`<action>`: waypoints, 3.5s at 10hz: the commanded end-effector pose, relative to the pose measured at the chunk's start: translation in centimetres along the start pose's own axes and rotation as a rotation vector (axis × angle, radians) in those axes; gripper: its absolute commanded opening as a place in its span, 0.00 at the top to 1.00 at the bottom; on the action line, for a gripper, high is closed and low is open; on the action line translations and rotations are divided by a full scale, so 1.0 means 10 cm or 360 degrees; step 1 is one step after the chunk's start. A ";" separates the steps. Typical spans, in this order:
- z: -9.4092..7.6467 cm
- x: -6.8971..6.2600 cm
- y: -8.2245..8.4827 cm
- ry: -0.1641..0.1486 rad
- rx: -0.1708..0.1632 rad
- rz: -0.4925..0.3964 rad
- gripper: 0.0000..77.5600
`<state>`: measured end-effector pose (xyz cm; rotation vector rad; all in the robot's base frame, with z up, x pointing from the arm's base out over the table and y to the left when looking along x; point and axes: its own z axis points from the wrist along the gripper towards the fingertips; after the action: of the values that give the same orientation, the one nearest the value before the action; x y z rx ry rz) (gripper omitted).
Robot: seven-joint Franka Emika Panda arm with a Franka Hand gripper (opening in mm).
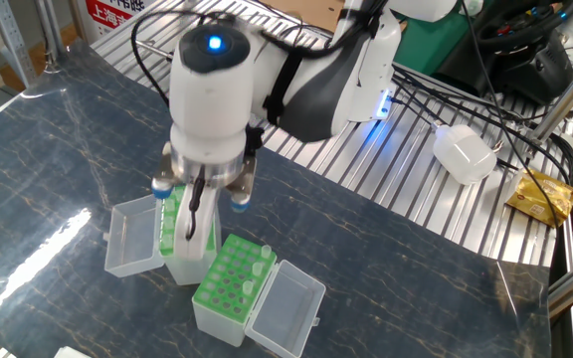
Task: Transfer all large pipette tips from one holder to another
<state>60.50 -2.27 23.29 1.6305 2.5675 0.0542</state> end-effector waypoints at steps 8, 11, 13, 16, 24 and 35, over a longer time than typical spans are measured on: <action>-0.60 0.04 0.10 -0.0051 -0.0120 -0.0046 0.99; -0.70 0.01 0.11 -0.0048 -0.0126 -0.0067 0.99; -0.78 0.01 0.12 -0.0046 -0.0136 -0.0058 0.99; -0.92 0.00 0.16 -0.0044 -0.0137 -0.0056 0.99; -1.16 -0.06 0.20 -0.0022 -0.0148 -0.0069 0.99; -1.23 -0.14 0.26 -0.0045 -0.0162 -0.0024 0.99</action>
<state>62.08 -2.11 35.66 1.5573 2.5255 0.1680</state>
